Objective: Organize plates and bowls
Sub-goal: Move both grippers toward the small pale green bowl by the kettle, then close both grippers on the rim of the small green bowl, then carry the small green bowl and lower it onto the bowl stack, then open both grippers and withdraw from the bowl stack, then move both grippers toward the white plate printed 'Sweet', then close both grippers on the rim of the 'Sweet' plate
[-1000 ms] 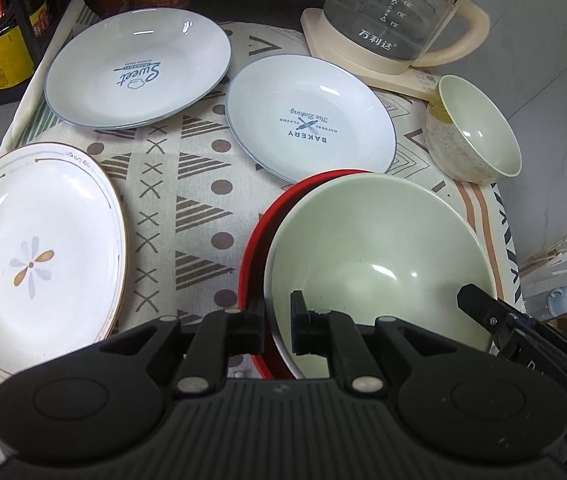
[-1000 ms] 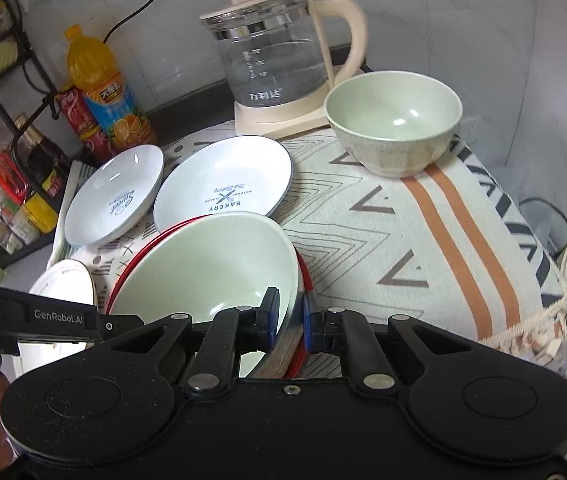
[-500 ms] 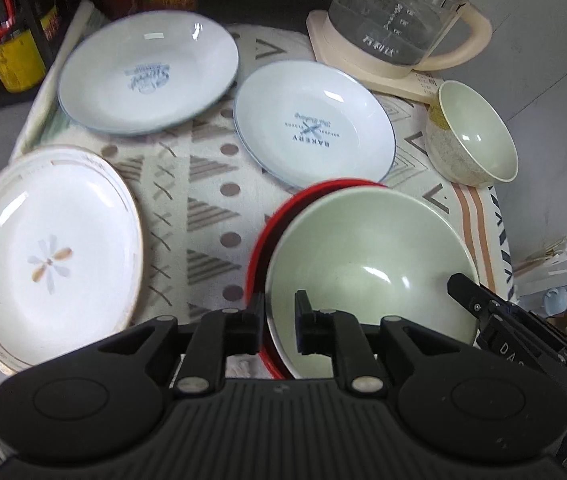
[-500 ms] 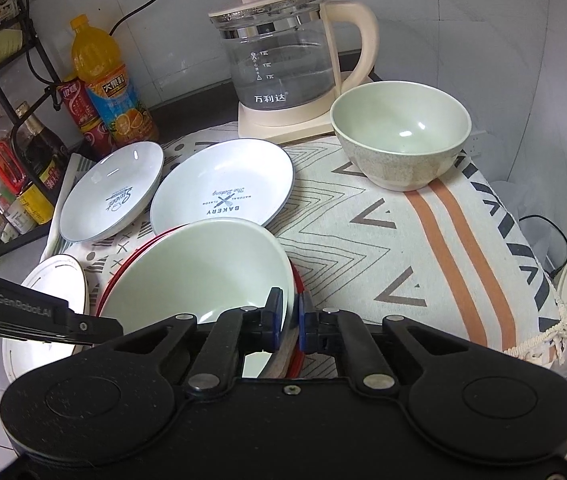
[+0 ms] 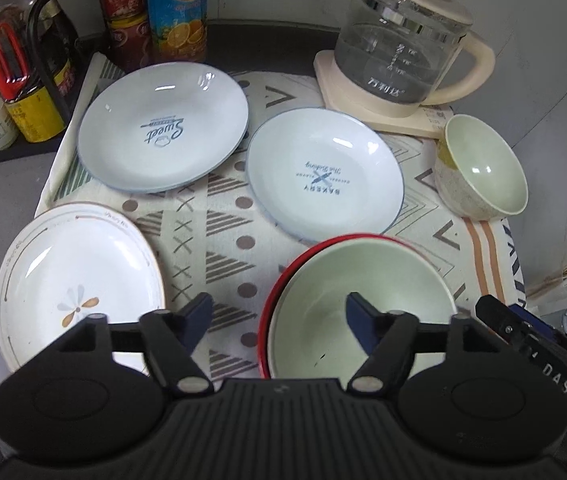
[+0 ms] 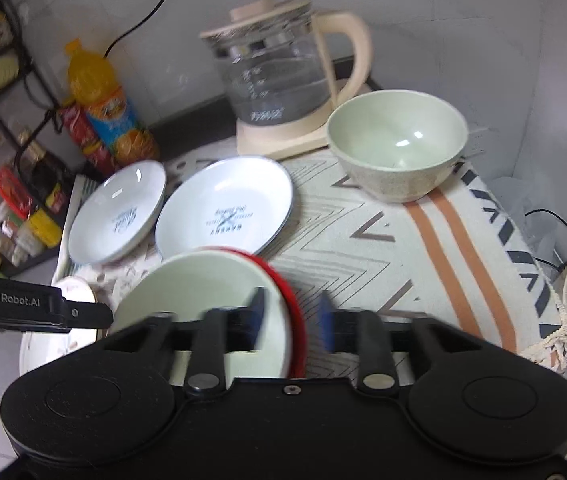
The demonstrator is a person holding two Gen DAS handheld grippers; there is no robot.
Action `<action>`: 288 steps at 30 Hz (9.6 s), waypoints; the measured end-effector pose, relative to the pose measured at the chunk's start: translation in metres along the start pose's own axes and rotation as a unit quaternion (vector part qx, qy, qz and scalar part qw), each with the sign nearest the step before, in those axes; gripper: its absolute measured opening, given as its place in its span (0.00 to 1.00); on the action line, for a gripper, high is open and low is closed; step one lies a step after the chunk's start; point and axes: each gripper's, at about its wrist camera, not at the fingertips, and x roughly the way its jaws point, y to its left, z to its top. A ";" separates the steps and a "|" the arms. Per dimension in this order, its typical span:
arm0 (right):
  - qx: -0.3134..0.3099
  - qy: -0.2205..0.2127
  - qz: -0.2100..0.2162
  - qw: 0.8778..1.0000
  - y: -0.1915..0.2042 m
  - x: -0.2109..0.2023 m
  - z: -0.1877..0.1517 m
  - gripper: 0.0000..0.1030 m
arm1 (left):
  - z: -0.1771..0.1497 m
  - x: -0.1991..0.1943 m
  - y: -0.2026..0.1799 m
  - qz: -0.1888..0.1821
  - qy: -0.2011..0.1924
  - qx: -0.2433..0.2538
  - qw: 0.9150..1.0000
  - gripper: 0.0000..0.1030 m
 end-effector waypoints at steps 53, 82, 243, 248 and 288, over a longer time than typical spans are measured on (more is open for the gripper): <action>0.162 -0.015 -0.050 0.985 -0.152 0.086 0.098 0.76 | 0.106 0.135 -0.171 -0.044 -0.002 -0.021 0.999 0.57; 0.174 -0.054 -0.022 0.983 -0.105 0.047 0.083 0.25 | 0.070 0.062 -0.143 -0.089 -0.049 -0.028 0.994 0.13; -0.061 -0.007 0.032 0.998 0.226 0.052 0.003 0.97 | 0.017 -0.029 0.239 0.024 -0.041 -0.118 0.992 0.99; -0.050 0.000 0.021 0.999 0.226 0.074 0.012 0.97 | 0.032 -0.011 0.239 0.024 -0.036 -0.127 0.991 0.97; 0.076 0.116 0.001 0.990 0.202 0.217 0.046 0.32 | 0.090 0.126 0.220 -0.040 -0.020 -0.199 0.979 0.14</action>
